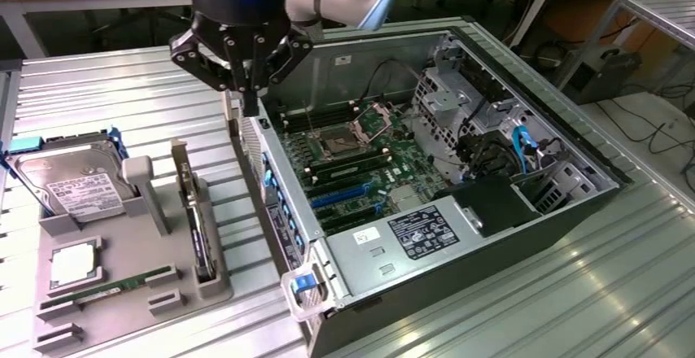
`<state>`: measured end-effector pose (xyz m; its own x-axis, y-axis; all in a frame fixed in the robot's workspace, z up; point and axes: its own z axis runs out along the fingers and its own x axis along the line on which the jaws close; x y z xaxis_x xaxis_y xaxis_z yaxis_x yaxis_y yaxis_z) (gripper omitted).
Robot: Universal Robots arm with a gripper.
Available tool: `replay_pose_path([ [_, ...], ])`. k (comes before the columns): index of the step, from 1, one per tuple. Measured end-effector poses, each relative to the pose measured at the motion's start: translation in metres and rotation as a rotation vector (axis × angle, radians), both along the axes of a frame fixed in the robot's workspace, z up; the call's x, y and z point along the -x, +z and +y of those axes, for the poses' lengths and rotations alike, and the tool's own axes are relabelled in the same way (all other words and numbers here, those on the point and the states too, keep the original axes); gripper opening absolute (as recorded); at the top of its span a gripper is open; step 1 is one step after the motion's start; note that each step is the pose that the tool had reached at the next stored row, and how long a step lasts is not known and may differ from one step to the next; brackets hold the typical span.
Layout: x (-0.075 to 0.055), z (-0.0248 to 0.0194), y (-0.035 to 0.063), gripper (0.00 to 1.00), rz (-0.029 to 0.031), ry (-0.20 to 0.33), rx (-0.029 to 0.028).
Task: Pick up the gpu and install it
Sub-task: 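Reach for the gpu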
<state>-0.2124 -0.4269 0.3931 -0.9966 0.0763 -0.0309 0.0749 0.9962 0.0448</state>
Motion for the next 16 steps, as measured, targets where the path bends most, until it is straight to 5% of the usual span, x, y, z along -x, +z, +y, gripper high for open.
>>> replay_pose_path([
  [16,0.068,-0.0183,-0.0099,0.11,-0.0002,0.000,0.0005],
])
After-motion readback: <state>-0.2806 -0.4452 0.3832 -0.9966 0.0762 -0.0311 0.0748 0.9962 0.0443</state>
